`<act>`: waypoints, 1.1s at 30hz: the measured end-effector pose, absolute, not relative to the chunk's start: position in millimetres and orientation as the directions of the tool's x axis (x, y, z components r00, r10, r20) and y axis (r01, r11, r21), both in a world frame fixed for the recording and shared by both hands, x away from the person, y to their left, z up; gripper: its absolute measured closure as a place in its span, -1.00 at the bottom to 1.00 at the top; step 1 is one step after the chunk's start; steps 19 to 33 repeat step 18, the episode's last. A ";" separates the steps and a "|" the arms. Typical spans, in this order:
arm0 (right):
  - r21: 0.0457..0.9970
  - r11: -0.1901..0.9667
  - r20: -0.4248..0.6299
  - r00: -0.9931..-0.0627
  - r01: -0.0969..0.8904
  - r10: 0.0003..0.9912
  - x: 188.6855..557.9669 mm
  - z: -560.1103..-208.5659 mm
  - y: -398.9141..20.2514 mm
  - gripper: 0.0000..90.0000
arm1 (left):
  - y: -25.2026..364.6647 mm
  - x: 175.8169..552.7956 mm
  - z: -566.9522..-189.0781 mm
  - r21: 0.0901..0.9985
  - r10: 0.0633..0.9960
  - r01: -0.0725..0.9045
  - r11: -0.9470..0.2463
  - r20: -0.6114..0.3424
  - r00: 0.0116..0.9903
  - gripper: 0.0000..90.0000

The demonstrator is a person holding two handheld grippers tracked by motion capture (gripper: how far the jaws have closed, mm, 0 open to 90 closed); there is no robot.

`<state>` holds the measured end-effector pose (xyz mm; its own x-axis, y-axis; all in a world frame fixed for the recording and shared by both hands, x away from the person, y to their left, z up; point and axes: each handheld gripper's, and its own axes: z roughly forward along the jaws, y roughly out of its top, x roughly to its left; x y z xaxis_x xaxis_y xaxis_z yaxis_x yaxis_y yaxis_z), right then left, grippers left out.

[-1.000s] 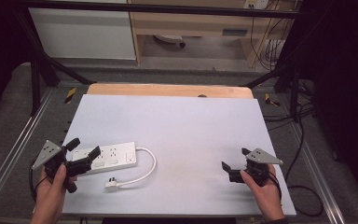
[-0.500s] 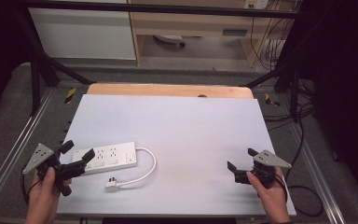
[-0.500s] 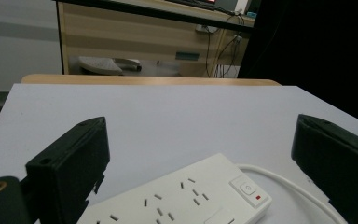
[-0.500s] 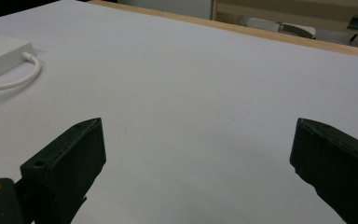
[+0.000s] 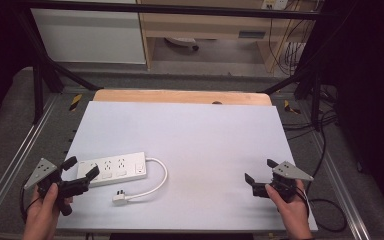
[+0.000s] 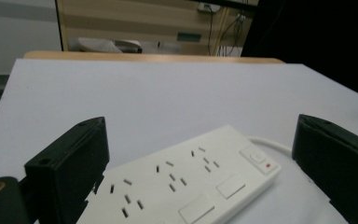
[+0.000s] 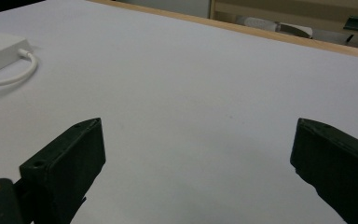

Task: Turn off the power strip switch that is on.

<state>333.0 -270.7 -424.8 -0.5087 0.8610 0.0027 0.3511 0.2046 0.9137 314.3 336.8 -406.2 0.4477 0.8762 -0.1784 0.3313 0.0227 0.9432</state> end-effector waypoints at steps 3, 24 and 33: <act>0.913 0.202 0.006 -0.507 0.353 0.862 333.3 -425.2 -270.9 -0.92 | 334.5 314.8 -412.7 0.929 0.874 0.368 -0.022 -0.161 0.458 -0.92; 0.866 0.250 0.009 -0.511 0.434 0.859 340.4 -438.4 -264.9 -0.93 | 346.9 320.4 -420.4 0.923 0.908 0.384 -0.020 -0.144 0.394 -0.86; 0.866 0.250 0.009 -0.511 0.434 0.859 340.4 -438.4 -264.9 -0.93 | 346.9 320.4 -420.4 0.923 0.908 0.384 -0.020 -0.144 0.394 -0.86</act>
